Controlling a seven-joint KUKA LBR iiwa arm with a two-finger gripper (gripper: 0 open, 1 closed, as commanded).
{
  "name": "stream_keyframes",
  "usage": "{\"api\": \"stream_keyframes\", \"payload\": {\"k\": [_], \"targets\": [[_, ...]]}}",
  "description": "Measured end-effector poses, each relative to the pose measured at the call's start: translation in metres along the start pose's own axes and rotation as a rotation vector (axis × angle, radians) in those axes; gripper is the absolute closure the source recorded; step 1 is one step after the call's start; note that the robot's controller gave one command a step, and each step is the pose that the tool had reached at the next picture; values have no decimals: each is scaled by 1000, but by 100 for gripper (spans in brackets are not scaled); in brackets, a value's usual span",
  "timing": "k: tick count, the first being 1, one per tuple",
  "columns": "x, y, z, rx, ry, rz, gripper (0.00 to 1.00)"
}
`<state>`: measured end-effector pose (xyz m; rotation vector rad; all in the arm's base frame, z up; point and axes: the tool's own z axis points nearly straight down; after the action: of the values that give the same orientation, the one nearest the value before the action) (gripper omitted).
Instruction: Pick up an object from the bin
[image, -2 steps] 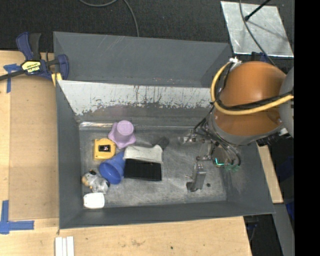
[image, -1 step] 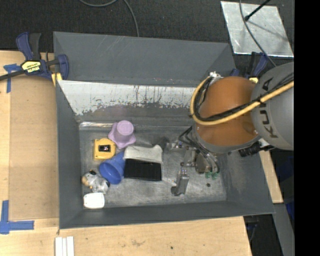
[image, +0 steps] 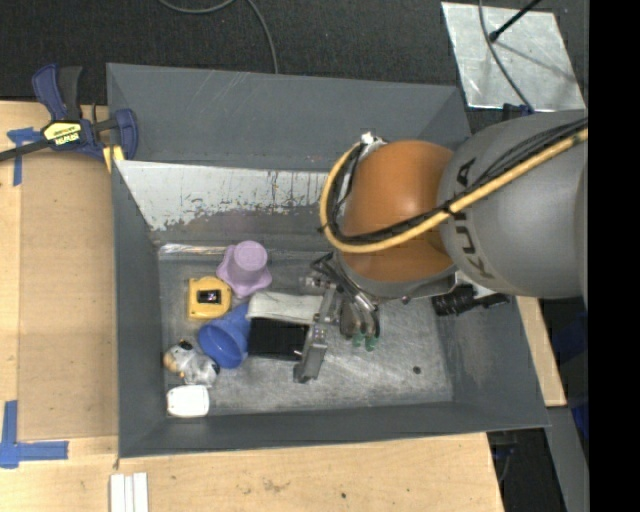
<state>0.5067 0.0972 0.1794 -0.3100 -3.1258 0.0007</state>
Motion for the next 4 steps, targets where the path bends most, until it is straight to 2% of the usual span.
{"api": "stream_keyframes", "payload": {"k": [1, 2, 3, 4], "targets": [[-34, -25, 92, -16, -31, -146, 100], [-34, -25, 92, -16, -31, -145, 100], [-32, -14, -84, -3, -13, -248, 100], [-31, -14, -79, -1, -4, -247, 100]]}}
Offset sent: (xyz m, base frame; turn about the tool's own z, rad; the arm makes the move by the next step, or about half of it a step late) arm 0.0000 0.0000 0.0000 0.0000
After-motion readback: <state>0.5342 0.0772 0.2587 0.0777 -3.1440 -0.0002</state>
